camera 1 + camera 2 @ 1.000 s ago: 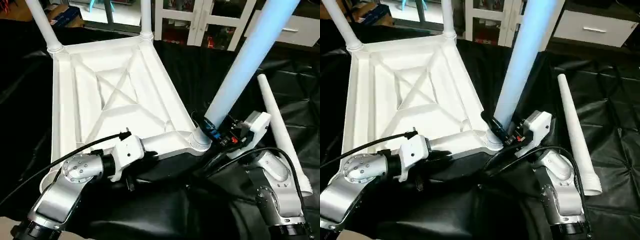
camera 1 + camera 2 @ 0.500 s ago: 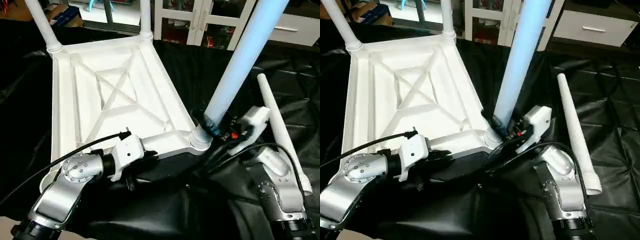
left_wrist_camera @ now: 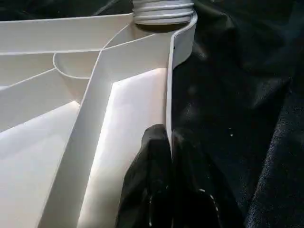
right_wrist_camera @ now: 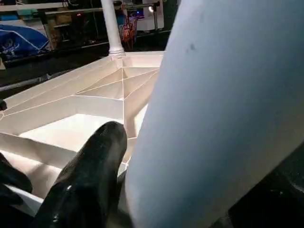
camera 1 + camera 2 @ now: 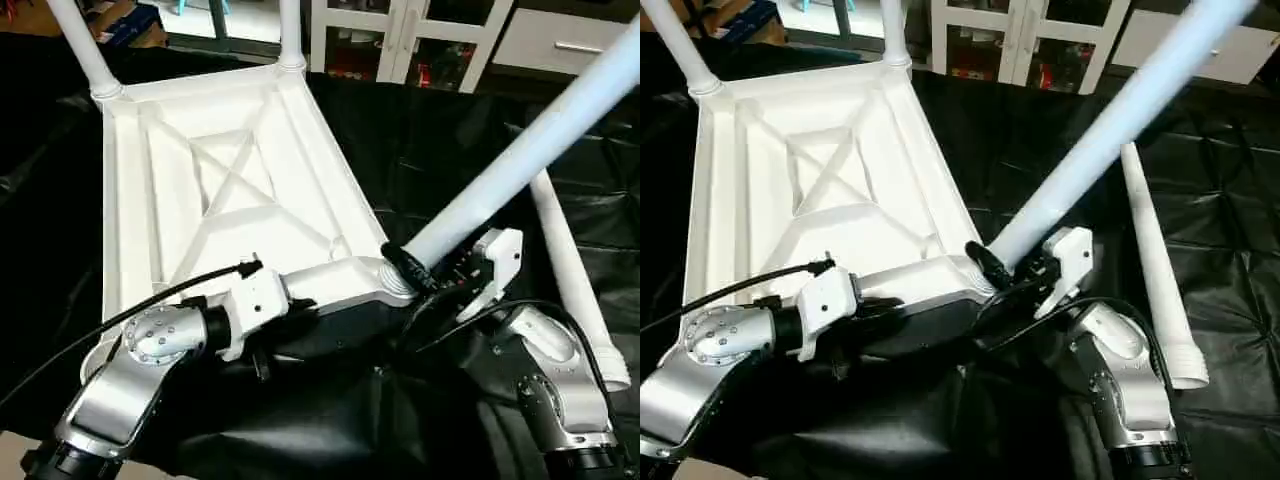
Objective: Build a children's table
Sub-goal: Insert table leg to table base
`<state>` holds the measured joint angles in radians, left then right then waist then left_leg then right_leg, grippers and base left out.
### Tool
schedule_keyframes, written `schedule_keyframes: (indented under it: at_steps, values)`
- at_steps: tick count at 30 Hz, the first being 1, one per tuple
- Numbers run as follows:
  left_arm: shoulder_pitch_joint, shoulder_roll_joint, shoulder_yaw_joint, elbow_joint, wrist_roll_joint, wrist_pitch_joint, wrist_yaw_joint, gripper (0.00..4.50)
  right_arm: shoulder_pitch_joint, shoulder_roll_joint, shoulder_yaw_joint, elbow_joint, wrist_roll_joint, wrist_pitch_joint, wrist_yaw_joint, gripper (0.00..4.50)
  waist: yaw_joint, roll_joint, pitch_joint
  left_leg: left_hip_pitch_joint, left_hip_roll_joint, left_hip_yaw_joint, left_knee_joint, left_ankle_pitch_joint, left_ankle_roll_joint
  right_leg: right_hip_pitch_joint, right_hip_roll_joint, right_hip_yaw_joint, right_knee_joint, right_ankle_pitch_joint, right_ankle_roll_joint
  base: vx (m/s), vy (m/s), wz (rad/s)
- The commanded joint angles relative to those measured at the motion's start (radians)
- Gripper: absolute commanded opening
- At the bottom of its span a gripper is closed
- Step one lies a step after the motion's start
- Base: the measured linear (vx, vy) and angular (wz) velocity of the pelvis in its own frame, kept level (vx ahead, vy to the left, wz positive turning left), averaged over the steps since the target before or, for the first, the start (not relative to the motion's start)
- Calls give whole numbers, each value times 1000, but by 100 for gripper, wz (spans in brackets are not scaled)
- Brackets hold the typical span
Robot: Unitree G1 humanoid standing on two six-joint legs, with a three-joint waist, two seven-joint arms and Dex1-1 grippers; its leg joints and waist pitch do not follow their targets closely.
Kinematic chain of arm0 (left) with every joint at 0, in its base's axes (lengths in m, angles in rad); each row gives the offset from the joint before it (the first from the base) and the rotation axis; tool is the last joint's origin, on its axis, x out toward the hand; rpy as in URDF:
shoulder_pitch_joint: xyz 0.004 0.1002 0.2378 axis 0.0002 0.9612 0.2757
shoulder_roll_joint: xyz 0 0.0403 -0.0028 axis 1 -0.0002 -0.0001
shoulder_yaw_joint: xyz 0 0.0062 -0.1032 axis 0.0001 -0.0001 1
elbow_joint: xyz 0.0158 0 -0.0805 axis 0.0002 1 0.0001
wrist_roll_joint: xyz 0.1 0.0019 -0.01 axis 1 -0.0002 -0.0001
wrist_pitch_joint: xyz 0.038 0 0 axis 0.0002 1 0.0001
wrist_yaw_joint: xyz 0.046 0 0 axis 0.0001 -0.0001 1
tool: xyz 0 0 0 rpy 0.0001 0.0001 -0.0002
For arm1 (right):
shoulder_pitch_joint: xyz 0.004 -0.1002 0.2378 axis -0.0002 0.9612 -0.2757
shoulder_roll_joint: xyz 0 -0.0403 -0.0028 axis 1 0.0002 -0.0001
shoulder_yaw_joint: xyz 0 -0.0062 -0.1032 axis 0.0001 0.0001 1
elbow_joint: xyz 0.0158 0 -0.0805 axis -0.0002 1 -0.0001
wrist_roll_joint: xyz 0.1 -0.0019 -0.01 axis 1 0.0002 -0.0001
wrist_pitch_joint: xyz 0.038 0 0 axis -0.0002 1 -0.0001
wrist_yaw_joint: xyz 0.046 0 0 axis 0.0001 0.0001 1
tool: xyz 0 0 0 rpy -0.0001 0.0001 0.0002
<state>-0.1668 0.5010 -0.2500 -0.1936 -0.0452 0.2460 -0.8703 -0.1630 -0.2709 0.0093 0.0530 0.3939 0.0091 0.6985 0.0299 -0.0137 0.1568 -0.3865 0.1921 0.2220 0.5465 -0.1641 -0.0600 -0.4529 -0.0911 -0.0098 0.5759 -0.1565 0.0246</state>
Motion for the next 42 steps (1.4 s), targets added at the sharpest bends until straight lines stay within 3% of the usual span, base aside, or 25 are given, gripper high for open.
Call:
schedule_keyframes:
  at_steps: [1, 9, 15, 26, 33, 42]
  values:
    - [27, -10, -4, 50, -5, 17, 22, 0, -10, -10, 3, -20, -2, -4, 17, 256, -2, -13, -41, 15, 33, -22, -72, -328, 45, 32, -26, 28, -78, -372, -125, 0, 0, 0]
    - [32, -5, -1, 49, -7, 14, 22, 0, -9, -21, 17, -24, -14, -3, 39, 201, -1, -13, -45, 16, 32, -20, -67, -291, 59, 36, -25, 28, -73, -320, -142, 0, 0, 0]
    - [34, -4, -2, 49, -5, 13, 21, 0, -2, -47, 27, -14, -38, -3, 62, 193, -1, -13, -48, 17, 32, -18, -64, -276, 69, 38, -25, 27, -70, -304, -155, 0, 0, 0]
    - [32, -6, -10, 46, -4, 15, 18, 0, 7, -159, 133, 66, -102, 66, 204, 192, 2, -13, -53, 18, 32, -15, -54, -209, 109, 46, -24, 24, -60, -214, -197, 0, 0, 0]
    - [38, -3, -8, 46, -4, 15, 20, 0, 63, -132, 138, 120, -66, 98, 227, 192, 4, -13, -53, 20, 32, -17, -58, -258, 92, 44, -23, 23, -67, -263, -183, 0, 0, 0]
    - [38, -4, 4, 46, -25, 70, 19, 0, 53, -105, 138, 158, -104, 71, 154, 192, 2, -9, -57, 20, 33, -22, -67, -329, 52, 40, -20, 22, -74, -311, -159, 0, 0, 0]
